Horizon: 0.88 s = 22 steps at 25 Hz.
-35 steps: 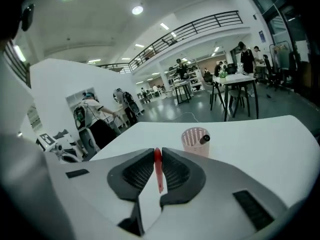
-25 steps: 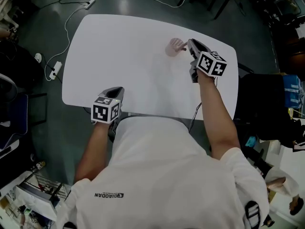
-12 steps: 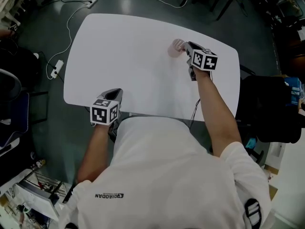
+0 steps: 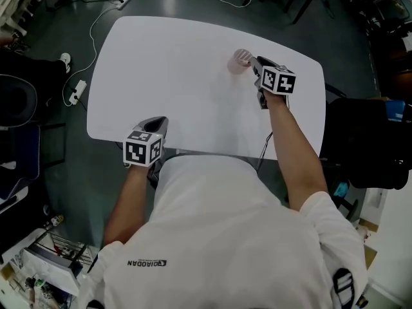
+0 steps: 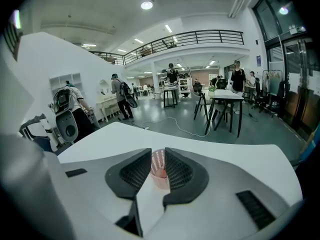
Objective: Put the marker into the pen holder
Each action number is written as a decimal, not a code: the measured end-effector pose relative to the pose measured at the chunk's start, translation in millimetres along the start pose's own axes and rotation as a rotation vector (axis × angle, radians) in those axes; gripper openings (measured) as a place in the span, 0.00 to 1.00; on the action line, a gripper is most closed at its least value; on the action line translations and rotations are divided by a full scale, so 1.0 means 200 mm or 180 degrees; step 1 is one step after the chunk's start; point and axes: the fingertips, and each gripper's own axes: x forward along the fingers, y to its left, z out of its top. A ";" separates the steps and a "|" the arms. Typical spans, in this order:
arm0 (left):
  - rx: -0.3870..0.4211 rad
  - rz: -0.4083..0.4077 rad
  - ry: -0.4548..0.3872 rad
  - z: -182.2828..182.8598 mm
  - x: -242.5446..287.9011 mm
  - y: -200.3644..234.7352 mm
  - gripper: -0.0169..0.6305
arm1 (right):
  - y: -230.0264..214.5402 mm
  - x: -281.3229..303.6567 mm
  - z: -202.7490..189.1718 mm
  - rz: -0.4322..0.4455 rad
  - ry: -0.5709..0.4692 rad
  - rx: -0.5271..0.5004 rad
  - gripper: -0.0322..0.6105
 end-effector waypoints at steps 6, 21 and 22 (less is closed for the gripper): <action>0.0081 -0.0083 0.0024 0.01 0.00 -0.01 0.07 | 0.11 -0.14 0.01 0.0088 -0.0197 -0.0006 0.20; 0.0553 -0.0499 -0.0162 0.24 0.07 -0.39 0.07 | 0.63 -0.68 -0.34 0.1110 -0.0234 0.0126 0.08; 0.0582 -0.0521 -0.0173 0.24 0.06 -0.43 0.07 | 0.66 -0.71 -0.36 0.1170 -0.0178 0.0026 0.08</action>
